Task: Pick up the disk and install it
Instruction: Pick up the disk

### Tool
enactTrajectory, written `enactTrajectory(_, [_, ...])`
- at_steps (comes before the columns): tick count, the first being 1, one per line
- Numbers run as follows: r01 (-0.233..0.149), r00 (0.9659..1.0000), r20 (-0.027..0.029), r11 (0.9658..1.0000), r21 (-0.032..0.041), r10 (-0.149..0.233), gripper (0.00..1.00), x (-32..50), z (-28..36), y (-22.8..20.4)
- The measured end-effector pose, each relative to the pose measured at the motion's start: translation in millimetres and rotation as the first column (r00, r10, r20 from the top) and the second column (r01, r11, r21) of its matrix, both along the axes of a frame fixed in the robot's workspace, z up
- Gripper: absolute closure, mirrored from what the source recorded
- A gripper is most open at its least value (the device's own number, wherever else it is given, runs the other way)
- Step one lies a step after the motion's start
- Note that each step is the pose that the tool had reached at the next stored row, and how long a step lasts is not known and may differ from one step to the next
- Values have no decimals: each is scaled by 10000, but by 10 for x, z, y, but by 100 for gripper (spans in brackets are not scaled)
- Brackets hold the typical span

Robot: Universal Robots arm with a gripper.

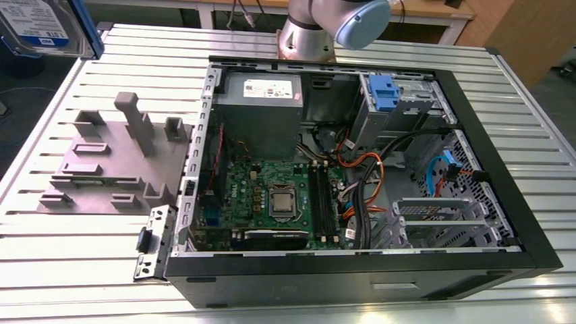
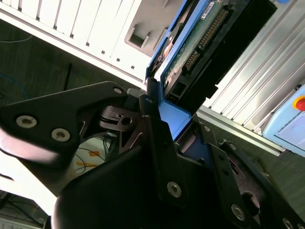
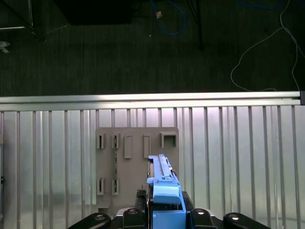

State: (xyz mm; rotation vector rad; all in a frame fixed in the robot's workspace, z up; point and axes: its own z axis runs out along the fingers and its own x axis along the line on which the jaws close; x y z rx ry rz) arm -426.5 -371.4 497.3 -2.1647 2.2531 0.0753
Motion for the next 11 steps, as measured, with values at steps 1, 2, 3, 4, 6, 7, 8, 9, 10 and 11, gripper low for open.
enactTrajectory(1, [0,10000,0,10000,0,0,63,10,0,0])
enactTrajectory(2, [0,10000,0,10000,0,0,63,20,0,0])
enactTrajectory(3, [0,10000,-1,10000,0,0,63,28,0,0])
enactTrajectory(4, [0,10000,-1,10000,0,0,63,35,0,0])
enactTrajectory(6, [0,10000,0,10000,0,0,63,48,0,0])
enactTrajectory(7, [-1,10000,-1,10000,0,1,63,55,0,0])
enactTrajectory(8, [-1,10000,0,10000,1,1,63,61,0,0])
enactTrajectory(9, [0,10000,0,10000,0,0,63,68,0,0])
enactTrajectory(10, [0,10000,0,10000,0,0,63,74,0,0])
enactTrajectory(11, [0,10000,1,10000,0,0,63,80,0,0])
